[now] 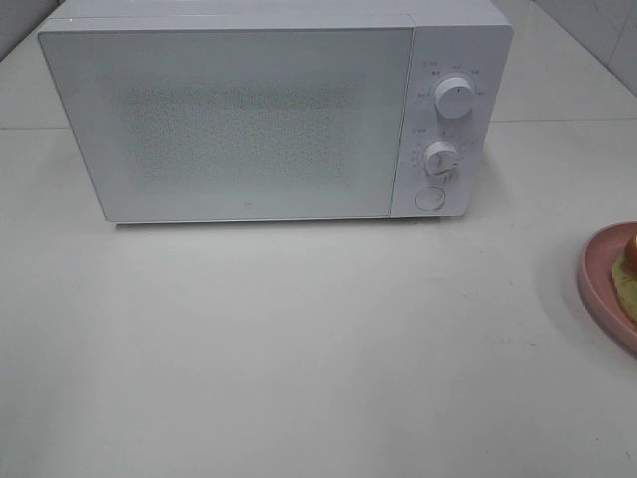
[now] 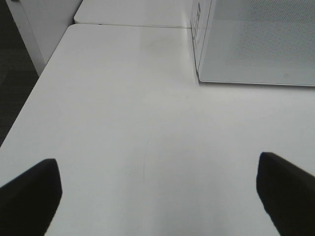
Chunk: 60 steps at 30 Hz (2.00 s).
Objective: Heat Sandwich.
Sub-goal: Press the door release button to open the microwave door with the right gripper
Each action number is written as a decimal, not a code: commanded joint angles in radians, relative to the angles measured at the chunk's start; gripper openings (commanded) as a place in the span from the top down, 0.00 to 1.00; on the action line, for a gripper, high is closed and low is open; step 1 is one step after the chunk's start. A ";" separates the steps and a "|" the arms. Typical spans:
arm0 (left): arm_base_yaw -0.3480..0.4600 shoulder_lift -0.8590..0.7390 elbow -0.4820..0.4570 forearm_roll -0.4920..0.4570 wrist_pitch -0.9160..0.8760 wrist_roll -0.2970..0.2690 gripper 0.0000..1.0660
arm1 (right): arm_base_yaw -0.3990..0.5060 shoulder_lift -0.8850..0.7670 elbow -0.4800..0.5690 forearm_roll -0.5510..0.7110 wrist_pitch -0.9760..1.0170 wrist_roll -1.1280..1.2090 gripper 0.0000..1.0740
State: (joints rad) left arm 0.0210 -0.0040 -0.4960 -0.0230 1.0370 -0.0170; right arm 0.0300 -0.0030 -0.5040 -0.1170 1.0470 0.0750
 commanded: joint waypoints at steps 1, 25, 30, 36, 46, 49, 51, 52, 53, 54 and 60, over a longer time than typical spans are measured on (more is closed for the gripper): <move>0.002 -0.020 0.001 -0.001 -0.002 -0.004 0.05 | -0.004 -0.026 0.000 -0.002 -0.008 -0.013 0.29; 0.002 -0.020 0.001 -0.001 -0.002 -0.003 0.05 | -0.004 0.206 -0.033 0.033 -0.151 -0.008 0.29; 0.002 -0.020 0.001 -0.001 -0.002 -0.003 0.05 | -0.004 0.304 -0.031 0.036 -0.238 -0.008 0.29; 0.002 -0.020 0.001 -0.001 -0.002 -0.003 0.05 | -0.004 0.416 -0.031 0.040 -0.351 -0.008 0.29; 0.002 -0.020 0.001 -0.001 -0.002 -0.003 0.05 | -0.004 0.599 -0.030 0.040 -0.509 -0.008 0.29; 0.002 -0.020 0.001 -0.001 -0.002 -0.003 0.05 | -0.004 0.651 -0.024 0.040 -0.569 -0.008 0.29; 0.002 -0.020 0.001 -0.001 -0.002 -0.003 0.05 | -0.004 0.684 -0.017 0.040 -0.606 -0.008 0.29; 0.002 -0.020 0.001 -0.001 -0.002 -0.003 0.05 | -0.004 0.684 -0.017 0.040 -0.606 -0.008 0.29; 0.002 -0.020 0.001 -0.001 -0.002 -0.003 0.05 | -0.004 0.721 -0.011 0.040 -0.642 -0.008 0.29; 0.002 -0.020 0.001 -0.001 -0.002 -0.003 0.05 | -0.004 0.738 -0.007 0.040 -0.667 -0.008 0.29; 0.002 -0.020 0.001 -0.002 -0.002 -0.002 0.05 | -0.004 0.839 -0.006 0.042 -0.783 -0.008 0.29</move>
State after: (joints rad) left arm 0.0210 -0.0040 -0.4960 -0.0230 1.0370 -0.0170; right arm 0.0300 0.8350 -0.5110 -0.0730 0.2890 0.0750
